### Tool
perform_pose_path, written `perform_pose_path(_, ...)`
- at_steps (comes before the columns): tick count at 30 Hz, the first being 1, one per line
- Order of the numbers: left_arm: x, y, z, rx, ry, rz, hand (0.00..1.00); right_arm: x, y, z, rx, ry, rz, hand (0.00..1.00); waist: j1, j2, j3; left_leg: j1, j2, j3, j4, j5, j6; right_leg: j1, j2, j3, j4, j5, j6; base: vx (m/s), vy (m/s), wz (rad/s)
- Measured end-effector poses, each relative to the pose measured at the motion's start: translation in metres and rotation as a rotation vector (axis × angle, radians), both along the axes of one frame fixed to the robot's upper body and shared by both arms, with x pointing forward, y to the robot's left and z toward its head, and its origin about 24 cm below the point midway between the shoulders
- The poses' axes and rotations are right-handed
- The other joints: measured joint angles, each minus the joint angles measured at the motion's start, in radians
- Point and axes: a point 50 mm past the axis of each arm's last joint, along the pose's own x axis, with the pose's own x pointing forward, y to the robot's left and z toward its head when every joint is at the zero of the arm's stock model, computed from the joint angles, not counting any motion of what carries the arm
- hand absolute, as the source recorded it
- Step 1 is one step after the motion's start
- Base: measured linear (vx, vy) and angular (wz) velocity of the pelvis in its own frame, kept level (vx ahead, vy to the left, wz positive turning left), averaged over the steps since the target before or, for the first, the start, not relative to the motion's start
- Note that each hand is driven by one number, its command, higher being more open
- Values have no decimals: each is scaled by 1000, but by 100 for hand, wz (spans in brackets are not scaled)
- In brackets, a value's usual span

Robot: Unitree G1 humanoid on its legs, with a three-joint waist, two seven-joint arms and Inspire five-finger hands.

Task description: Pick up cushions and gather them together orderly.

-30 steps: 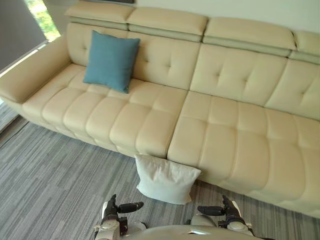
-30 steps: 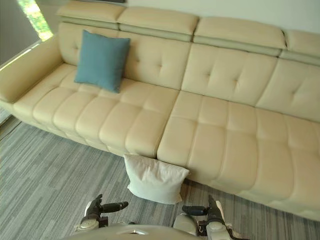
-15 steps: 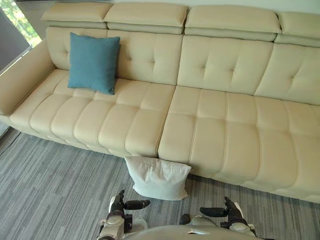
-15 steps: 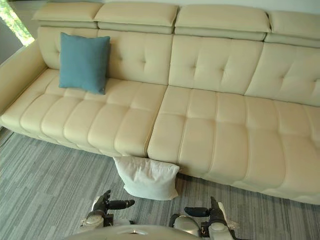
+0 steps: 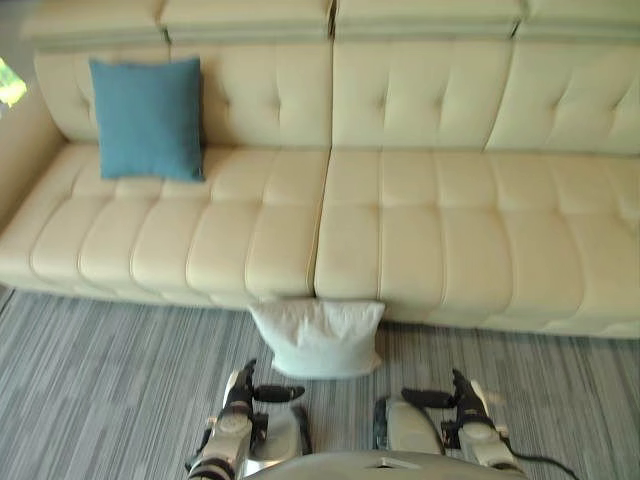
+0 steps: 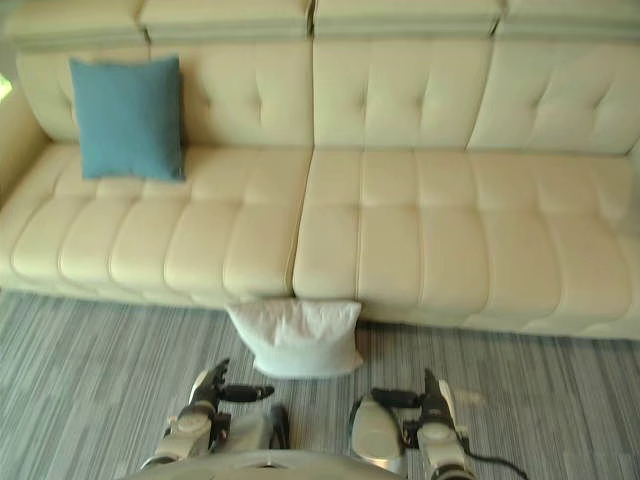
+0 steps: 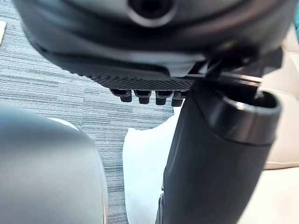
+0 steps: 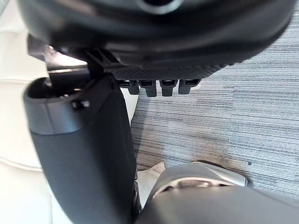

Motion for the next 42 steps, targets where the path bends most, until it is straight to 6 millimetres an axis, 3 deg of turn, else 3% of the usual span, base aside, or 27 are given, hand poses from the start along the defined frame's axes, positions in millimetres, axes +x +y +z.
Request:
perform_pose_path(1, 14, 6, 11, 7, -62, 28, 100, 15, 5, 9, 13, -60, -4, 100, 4, -11, 35, -62, 10, -11, 58, -12, -1, -49, 0, -7, 41, -10, -3, -220, -98, 15)
perform_pose_path(7, 73, 17, 64, -11, -333, 174, 100, 79, 12, 58, 15, -309, -34, 100, 15, -35, 99, -314, 33, -44, 210, -30, 0, -271, -10, -32, 164, -26, -16, -114, -61, 12)
perform_pose_path(9, 95, 20, 88, -16, -434, 218, 100, 103, 15, 83, 10, -409, -32, 100, 16, -39, 111, -394, 34, -54, 235, -24, 2, -344, -19, -43, 191, -25, -23, -65, -42, 20)
perform_pose_path(12, 132, 26, 140, 4, -621, 237, 100, 143, 24, 135, 26, -606, -47, 100, 16, -41, 133, -517, 38, -59, 242, 7, 2, -454, -40, -74, 214, -22, -29, -40, -39, 29)
perform_pose_path(13, 136, 26, 147, 3, -644, 240, 100, 148, 25, 142, 32, -632, -48, 100, 16, -41, 135, -532, 39, -60, 243, 9, 1, -468, -41, -76, 215, -21, -31, -18, -18, 18)
perform_pose_path(14, 147, 28, 165, 5, -705, 250, 100, 160, 31, 163, 55, -706, -48, 100, 16, -41, 140, -575, 41, -64, 250, 20, 4, -507, -44, -81, 223, -17, -36, -5, -5, 11)
perform_pose_path(18, 177, 17, 222, -10, -868, 229, 100, 187, 52, 223, 106, -895, -35, 100, 21, -38, 157, -690, 41, -66, 291, 22, 4, -624, -71, -109, 275, -18, -36, -2, 10, 8)
perform_pose_path(23, 199, -16, 273, -45, -1006, 149, 100, 185, 72, 243, 163, -998, -97, 100, -1, -36, 161, -787, 30, -88, 325, 22, 5, -705, -94, -129, 321, -19, -38, -36, 29, 12)
perform_pose_path(24, 200, -18, 276, -49, -1012, 146, 100, 185, 73, 244, 164, -1003, -101, 0, -1, -36, 161, -792, 30, -88, 327, 24, 6, -709, -95, -129, 322, -19, -39, -78, 50, 8)
perform_pose_path(25, 203, -27, 287, -68, -1043, 141, 0, 187, 77, 251, 184, -1032, -118, 0, -4, -36, 161, -821, 26, -88, 338, 27, 9, -733, -99, -129, 325, -25, -49, -81, 53, 8)
perform_pose_path(26, 204, -33, 294, -73, -1061, 143, 0, 188, 80, 258, 200, -1059, -135, 0, -9, -36, 161, -845, 20, -89, 342, 34, 12, -757, -108, -129, 333, -25, -49, -104, 66, 14)
perform_pose_path(34, 207, -38, 307, -70, -1095, 156, 0, 192, 65, 271, 214, -1115, -266, 0, -20, -35, 161, -923, 1, -104, 352, 70, 15, -827, -129, -139, 355, -3, -75, -80, 60, 9)
perform_pose_path(42, 207, -41, 285, -109, -1011, 230, 0, 194, 75, 264, 212, -1090, -209, 0, -21, -35, 159, -905, 3, -105, 316, 105, 1, -825, -121, -139, 347, 7, -92, -30, 7, 1)
